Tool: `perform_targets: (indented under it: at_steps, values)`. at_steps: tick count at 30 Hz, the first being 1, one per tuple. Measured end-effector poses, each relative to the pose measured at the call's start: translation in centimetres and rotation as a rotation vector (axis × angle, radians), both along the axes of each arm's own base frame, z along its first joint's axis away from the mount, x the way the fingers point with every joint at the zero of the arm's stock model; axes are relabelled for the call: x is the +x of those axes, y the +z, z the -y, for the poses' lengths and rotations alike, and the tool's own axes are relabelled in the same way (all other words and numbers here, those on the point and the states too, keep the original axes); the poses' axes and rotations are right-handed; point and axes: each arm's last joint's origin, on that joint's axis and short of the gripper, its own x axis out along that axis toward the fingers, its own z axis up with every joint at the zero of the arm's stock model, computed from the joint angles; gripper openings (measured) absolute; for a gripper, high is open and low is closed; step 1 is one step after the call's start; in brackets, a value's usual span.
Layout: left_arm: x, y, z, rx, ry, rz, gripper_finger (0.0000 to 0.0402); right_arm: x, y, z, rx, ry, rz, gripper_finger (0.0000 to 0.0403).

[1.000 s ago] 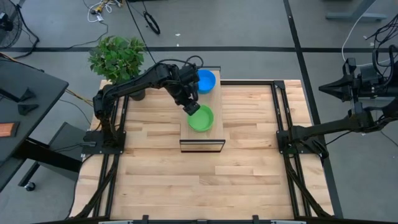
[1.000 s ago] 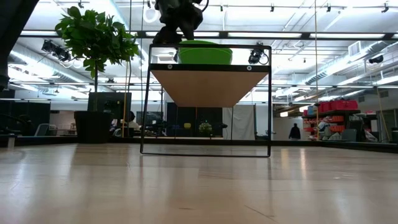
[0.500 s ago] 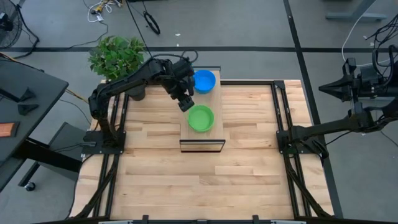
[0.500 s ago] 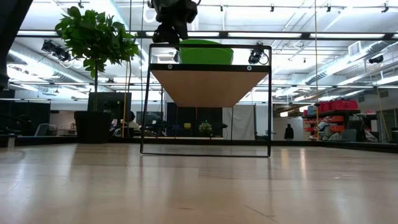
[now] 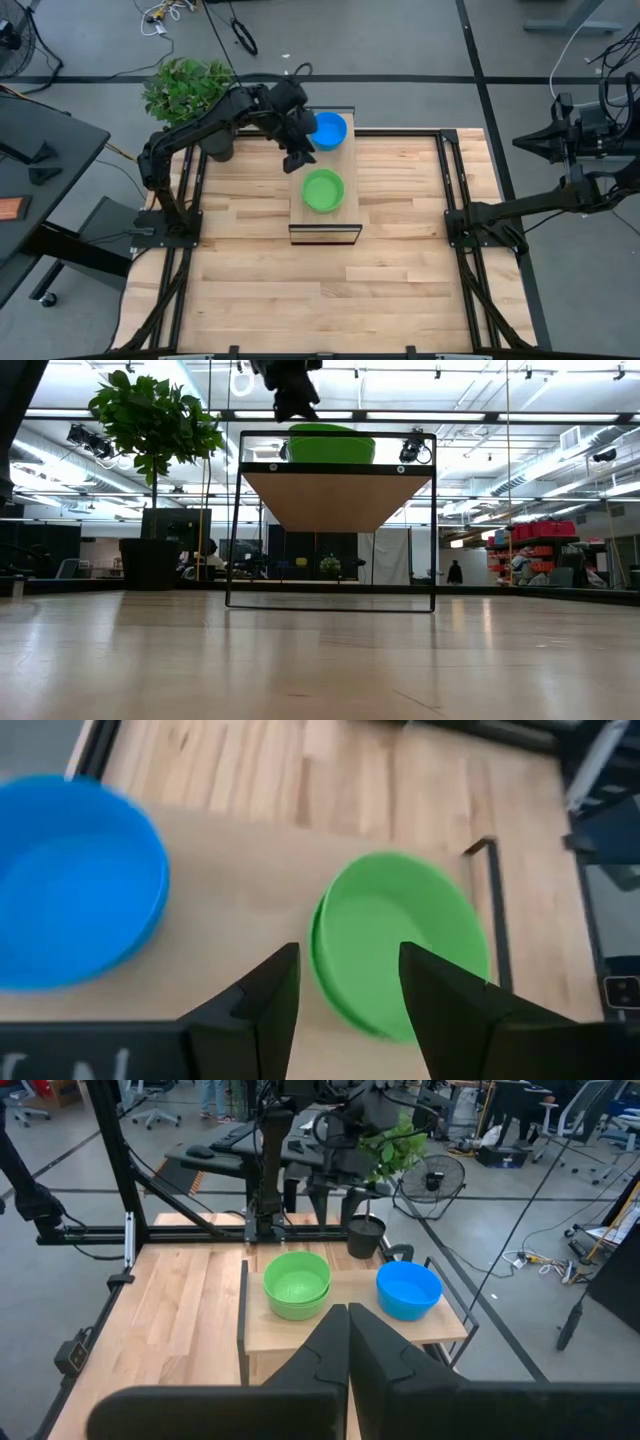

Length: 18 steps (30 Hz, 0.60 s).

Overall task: Pick & Place Mini bowls
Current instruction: Stack the green bowl on the green bowl on the shelf

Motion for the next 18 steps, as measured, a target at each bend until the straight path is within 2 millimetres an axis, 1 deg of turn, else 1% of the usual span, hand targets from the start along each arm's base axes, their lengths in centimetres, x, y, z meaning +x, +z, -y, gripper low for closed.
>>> perform_targets:
  at_steps: [4,7,11,16,18]
  values:
    - [0.41,0.26,0.0,0.007,-0.046,0.058,0.0173,0.0,0.0,0.0,0.0,0.0,0.0,0.0006]
    - [0.53,0.38,0.0,0.002,-0.066,0.083,0.0153,0.0,0.0,0.0,0.0,0.0,0.0,0.0006]
    - [0.54,0.42,0.09,0.012,-0.125,0.103,0.0099,0.0,0.0,0.0,0.0,0.0,0.0,0.0006]
    - [0.56,0.41,0.11,0.025,-0.145,0.108,0.0024,0.0,0.0,0.0,0.0,0.0,0.0,0.0006]
    - [0.59,0.42,0.09,0.026,-0.144,0.11,0.0007,0.0,0.0,0.0,0.0,0.0,0.0,0.0006]
